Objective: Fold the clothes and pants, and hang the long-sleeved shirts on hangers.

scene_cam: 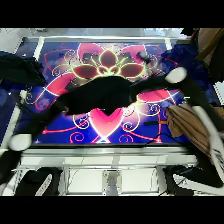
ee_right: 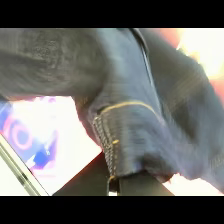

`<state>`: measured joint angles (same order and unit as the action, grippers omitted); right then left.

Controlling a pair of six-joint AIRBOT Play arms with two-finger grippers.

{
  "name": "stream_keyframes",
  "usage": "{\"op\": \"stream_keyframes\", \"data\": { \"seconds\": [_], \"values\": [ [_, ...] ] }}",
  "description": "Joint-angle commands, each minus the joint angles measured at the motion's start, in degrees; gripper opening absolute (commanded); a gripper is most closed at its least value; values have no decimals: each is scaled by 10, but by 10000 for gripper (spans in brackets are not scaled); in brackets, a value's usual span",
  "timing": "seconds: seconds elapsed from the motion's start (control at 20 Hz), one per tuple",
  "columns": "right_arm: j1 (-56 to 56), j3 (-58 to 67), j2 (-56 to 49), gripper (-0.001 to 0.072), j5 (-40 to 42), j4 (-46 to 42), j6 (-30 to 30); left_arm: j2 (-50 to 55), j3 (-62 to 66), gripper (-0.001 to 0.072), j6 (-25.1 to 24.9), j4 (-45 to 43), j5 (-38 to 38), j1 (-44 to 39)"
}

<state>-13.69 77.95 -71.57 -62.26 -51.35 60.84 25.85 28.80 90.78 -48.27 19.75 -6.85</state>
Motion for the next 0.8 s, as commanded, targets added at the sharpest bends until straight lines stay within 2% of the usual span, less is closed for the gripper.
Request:
{"op": "stream_keyframes", "data": {
  "seconds": [0.0, 0.15, 0.4, 0.6, 0.75],
  "values": [
    [22, 120, 118, 24, -67, -13, 33, -56, 224, 4, -15, -186, 181, 120],
    [5, 263, 140, 22, -104, 6, 82, 4, 432, 4, -48, -182, 294, 155],
    [-5, 368, 140, 22, -191, 78, 144, 89, 641, 5, -74, -151, 307, 153],
    [-5, 318, 113, 21, -244, 87, 178, 155, 664, 5, -77, -158, 357, 153],
    [-5, 190, 78, 20, -214, 89, 153, 257, 664, 4, -78, -160, 393, 151]
  ]
}}
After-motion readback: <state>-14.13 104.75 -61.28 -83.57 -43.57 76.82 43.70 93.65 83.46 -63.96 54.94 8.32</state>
